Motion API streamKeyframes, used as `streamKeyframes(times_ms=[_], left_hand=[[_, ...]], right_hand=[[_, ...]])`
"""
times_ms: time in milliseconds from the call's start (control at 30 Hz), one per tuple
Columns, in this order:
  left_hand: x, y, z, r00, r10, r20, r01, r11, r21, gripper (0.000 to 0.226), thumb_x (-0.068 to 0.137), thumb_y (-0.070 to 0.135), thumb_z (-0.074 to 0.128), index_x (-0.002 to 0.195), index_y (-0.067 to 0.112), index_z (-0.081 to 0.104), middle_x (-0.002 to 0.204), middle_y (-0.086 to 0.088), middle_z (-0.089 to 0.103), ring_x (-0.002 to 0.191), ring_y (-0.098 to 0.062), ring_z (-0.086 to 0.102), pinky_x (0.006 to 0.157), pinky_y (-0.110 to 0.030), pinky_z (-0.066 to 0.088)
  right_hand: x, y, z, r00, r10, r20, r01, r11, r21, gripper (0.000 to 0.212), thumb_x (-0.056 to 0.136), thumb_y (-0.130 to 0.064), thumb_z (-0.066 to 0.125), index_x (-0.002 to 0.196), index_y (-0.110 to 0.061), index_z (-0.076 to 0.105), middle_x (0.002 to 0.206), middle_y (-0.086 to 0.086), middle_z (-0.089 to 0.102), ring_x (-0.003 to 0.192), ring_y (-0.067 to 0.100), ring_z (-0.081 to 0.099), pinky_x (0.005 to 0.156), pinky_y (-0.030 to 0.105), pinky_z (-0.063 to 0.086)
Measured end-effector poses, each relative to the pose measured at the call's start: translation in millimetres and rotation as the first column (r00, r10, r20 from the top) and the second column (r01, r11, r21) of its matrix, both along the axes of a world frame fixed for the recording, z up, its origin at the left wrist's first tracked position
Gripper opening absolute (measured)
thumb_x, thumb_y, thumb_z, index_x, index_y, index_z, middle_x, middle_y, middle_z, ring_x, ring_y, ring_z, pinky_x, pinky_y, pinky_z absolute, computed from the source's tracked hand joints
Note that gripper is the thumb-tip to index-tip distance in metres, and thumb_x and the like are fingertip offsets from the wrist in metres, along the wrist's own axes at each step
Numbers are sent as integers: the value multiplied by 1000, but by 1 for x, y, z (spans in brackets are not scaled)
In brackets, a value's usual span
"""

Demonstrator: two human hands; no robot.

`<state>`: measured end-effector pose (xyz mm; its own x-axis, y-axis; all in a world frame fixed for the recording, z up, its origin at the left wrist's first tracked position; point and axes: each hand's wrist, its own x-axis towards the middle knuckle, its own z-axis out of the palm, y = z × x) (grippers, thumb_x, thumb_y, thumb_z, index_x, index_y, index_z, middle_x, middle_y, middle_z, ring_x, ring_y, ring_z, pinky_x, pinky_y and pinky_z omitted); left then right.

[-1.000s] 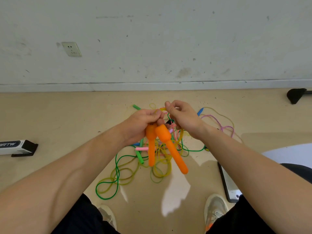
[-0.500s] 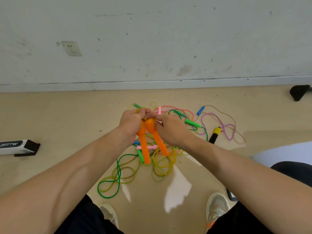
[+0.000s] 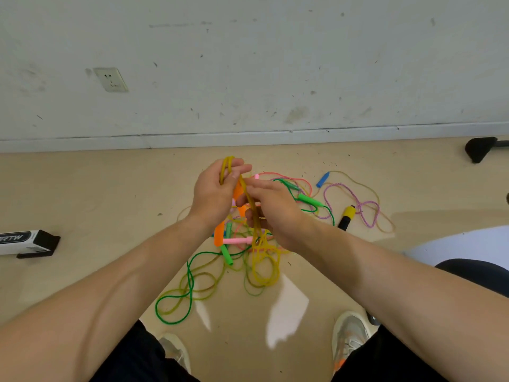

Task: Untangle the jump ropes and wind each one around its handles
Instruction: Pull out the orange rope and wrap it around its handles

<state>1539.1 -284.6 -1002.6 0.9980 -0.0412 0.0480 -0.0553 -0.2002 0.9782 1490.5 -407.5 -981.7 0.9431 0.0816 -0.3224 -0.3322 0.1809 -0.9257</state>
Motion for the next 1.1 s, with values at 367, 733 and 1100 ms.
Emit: streamKeyframes(times_ms=[367,733,1100], left_hand=[[2,0,22,945,-110,-309,-36,901,-433,27,96,4,52,120,4,65,123,-3,66,63,-24,55,44,-26,41],[0,1,9,974,-221,-55,214,970,-113,49,102,-4,43,146,16,35,147,12,49,63,-7,51,60,-20,47],[6,-10,17,955,16,-295,-139,906,-399,45,98,8,59,141,8,45,144,-2,54,83,-11,60,62,-30,53]], right_hand=[[-7,11,-16,988,-151,-34,155,969,190,39,102,-6,52,139,-13,56,78,7,66,64,21,62,63,30,55],[-6,8,-8,988,-143,-51,150,974,171,18,102,-13,48,117,-9,58,73,6,68,63,22,67,56,26,53],[-20,24,-24,924,-50,378,195,914,-356,14,100,-19,56,109,-22,47,90,-2,70,67,15,71,65,42,58]])
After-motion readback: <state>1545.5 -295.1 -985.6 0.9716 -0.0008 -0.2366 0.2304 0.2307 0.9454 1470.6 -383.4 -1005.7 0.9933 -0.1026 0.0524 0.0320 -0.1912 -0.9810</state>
